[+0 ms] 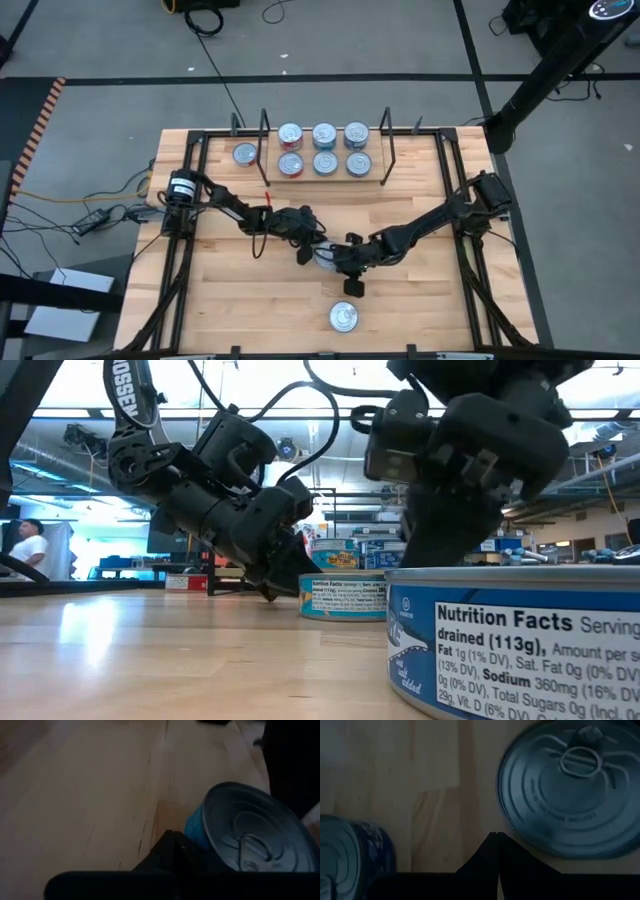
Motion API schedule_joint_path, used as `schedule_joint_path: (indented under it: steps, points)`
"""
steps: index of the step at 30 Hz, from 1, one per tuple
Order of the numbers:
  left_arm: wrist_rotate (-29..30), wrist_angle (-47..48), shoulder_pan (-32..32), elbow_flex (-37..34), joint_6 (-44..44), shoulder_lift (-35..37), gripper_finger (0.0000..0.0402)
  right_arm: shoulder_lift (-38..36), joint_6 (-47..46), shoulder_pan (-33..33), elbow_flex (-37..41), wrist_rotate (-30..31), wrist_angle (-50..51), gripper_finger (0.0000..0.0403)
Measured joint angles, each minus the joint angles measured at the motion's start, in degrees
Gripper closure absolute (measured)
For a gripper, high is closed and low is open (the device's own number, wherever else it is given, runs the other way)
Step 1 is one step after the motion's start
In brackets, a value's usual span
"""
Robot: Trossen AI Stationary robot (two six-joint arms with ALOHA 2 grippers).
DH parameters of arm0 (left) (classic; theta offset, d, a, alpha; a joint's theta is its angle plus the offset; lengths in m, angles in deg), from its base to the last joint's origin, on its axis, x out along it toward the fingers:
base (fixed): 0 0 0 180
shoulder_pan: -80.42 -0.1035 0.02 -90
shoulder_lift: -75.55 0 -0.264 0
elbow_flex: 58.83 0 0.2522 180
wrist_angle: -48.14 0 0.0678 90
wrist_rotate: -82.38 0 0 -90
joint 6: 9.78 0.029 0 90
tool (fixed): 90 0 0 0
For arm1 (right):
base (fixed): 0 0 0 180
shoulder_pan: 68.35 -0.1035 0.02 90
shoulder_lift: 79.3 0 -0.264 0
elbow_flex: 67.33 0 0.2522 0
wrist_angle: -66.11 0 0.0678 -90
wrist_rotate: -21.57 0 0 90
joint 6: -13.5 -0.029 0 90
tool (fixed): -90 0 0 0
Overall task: Stack canned seafood by type on shelf
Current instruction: Stack the light blue tuna can on top of the other light blue tuna can
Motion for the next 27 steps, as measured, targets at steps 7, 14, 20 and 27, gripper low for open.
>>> schedule_joint_path:
  steps: [7,14,20,27]
  points:
    - [0.3,0.1,0.6,0.0,-0.3,0.0,0.0396,1.7,-5.7,0.6,0.0,2.2,-2.8,0.0393]
    - [0.5,0.4,0.8,0.0,-0.9,0.0,0.0396,0.0,-8.6,0.9,0.0,2.4,-6.6,0.0393]
    - [0.5,0.5,0.9,0.0,-1.0,0.0,0.0396,-1.1,-11.0,1.2,0.0,2.4,-7.0,0.0393]
    - [0.3,0.5,0.9,0.0,-1.0,0.0,0.0396,-1.9,-13.2,1.5,0.0,2.8,-8.6,0.0393]
